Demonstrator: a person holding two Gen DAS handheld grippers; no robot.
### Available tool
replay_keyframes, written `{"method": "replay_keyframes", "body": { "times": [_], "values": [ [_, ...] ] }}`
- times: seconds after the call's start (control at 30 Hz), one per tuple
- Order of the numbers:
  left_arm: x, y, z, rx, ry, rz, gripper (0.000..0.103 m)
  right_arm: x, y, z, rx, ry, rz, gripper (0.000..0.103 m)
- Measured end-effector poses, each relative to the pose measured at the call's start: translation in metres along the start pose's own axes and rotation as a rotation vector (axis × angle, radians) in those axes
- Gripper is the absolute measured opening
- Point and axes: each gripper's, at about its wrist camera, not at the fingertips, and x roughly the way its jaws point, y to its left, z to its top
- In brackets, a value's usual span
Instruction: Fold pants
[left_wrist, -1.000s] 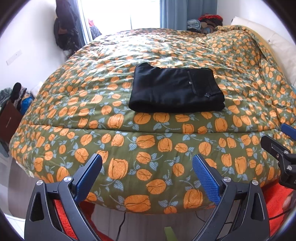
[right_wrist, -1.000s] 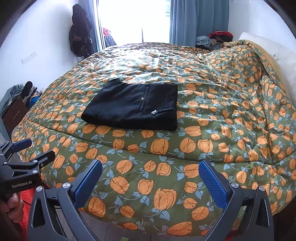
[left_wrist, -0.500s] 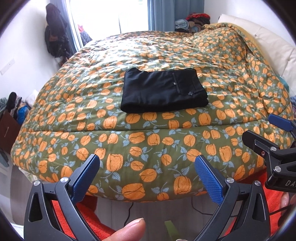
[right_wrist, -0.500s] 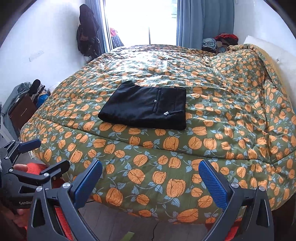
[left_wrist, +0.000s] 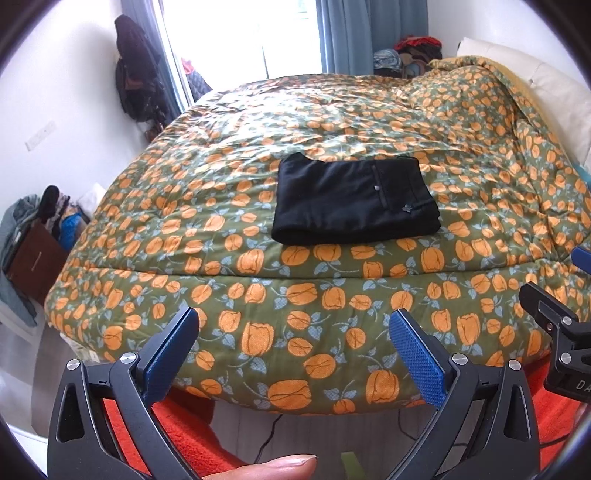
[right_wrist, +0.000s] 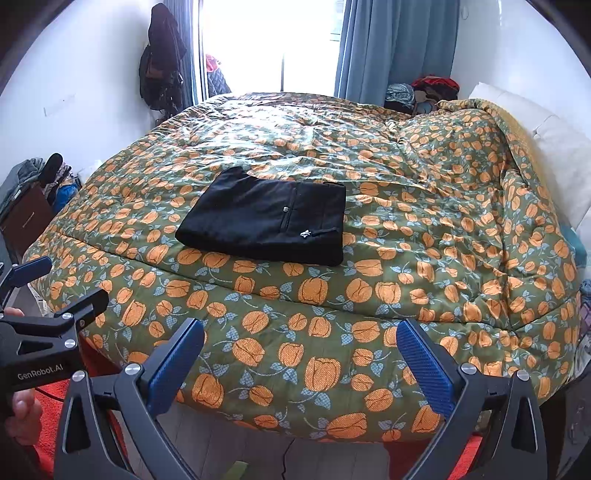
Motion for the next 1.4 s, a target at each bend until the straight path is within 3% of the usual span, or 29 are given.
{"method": "replay_keyframes", "body": {
  "times": [0.2, 0.37, 0.73, 1.07, 1.4],
  "values": [
    [0.003, -0.009, 0.000, 0.028, 0.020, 0.028, 0.103, 0.001, -0.004, -0.002, 0.002, -0.006, -0.032, 0.103],
    [0.006, -0.012, -0.001, 0.043, 0.046, 0.003, 0.103, 0.002, -0.009, -0.003, 0.018, 0.001, -0.040, 0.103],
    [-0.013, -0.006, -0.008, 0.100, 0.046, -0.027, 0.102, -0.015, -0.001, -0.007, 0.003, 0.021, 0.013, 0.103],
    [-0.031, -0.005, -0.003, 0.067, 0.024, -0.049, 0.102, -0.029, 0.005, -0.007, 0.012, 0.011, 0.030, 0.103],
    [-0.009, -0.011, -0.011, 0.047, 0.097, -0.047, 0.102, -0.024, 0.004, -0.005, 0.007, 0.004, -0.016, 0.103]
  ]
}}
